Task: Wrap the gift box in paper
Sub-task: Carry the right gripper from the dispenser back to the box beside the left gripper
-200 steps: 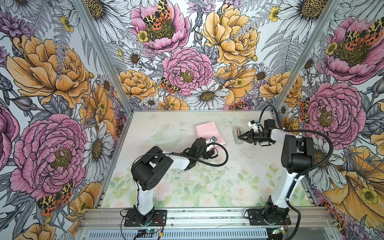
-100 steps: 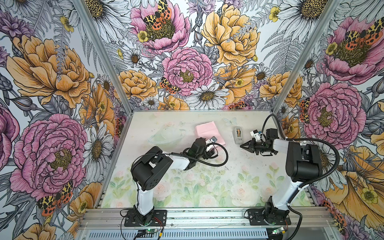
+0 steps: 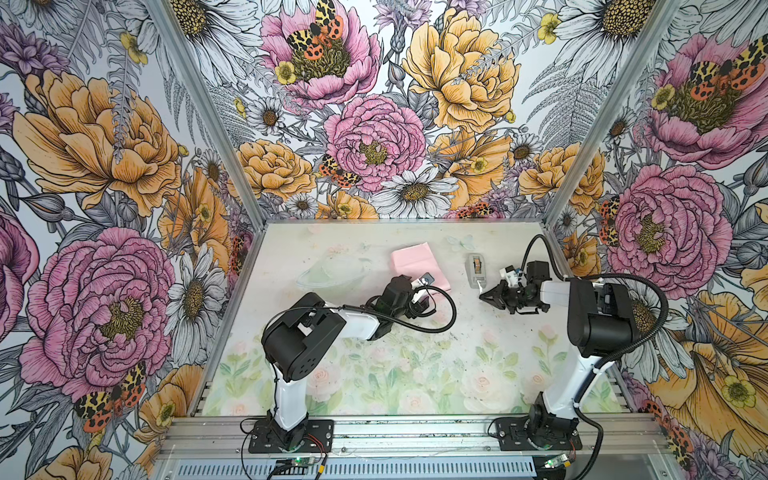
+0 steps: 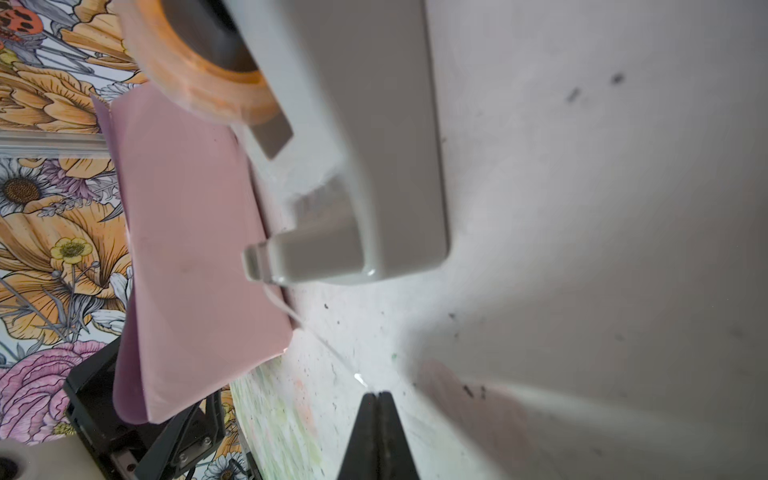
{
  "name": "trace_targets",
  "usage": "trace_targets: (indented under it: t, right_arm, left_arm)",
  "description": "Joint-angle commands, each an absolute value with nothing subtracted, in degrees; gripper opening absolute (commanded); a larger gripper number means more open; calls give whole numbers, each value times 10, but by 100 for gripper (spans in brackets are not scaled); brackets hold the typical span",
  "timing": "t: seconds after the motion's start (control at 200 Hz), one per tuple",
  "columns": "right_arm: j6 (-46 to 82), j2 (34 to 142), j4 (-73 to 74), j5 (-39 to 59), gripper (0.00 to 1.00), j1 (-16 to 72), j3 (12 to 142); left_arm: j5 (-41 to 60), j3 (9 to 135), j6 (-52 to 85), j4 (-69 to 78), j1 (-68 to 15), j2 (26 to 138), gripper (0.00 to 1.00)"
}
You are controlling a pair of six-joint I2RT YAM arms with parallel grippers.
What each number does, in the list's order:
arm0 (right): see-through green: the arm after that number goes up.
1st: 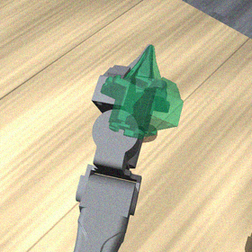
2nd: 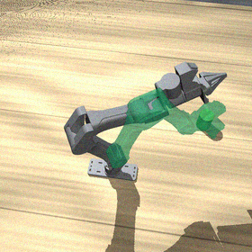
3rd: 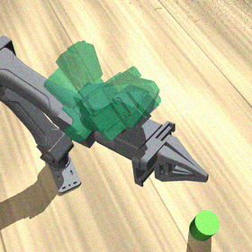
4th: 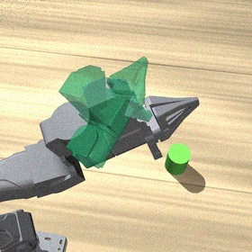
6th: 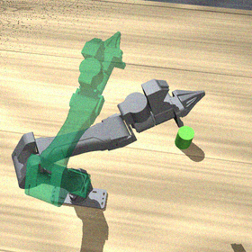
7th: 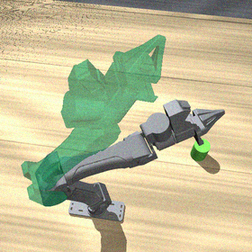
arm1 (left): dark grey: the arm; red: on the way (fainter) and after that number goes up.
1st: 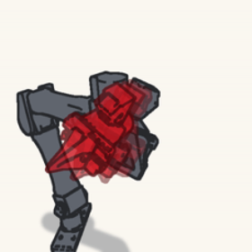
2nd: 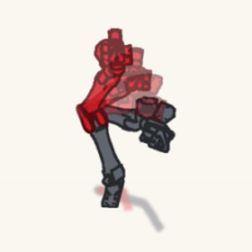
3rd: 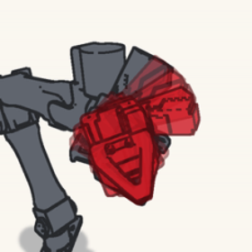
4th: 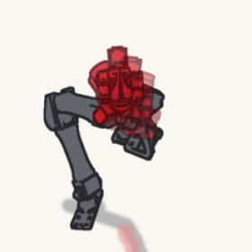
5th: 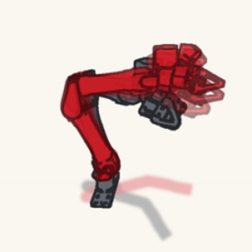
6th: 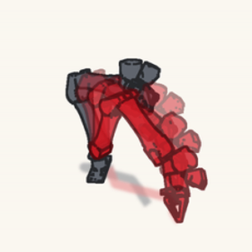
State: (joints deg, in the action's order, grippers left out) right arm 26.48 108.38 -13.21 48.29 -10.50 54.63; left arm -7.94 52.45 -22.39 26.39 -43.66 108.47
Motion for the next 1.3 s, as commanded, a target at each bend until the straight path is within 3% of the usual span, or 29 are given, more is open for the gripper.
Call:
trace_targets:
  t: [0.0,0.49,0.8,1.076,1.296]
  right_arm:
    - [294,1075,-117,424,0,-102,545]
    - [320,1030,-135,329,0,-100,514]
    - [284,906,-102,394,0,-75,489]
    - [318,778,31,430,0,31,411]
    - [348,786,130,433,0,112,366]
  left_arm:
    - [-81,506,-197,177,-434,1094,81]
    - [-80,509,-197,175,-434,1095,81]
    - [-79,511,-196,175,-435,1095,81]
    - [-77,510,-195,175,-434,1094,81]
    - [-73,512,-195,175,-434,1094,81]
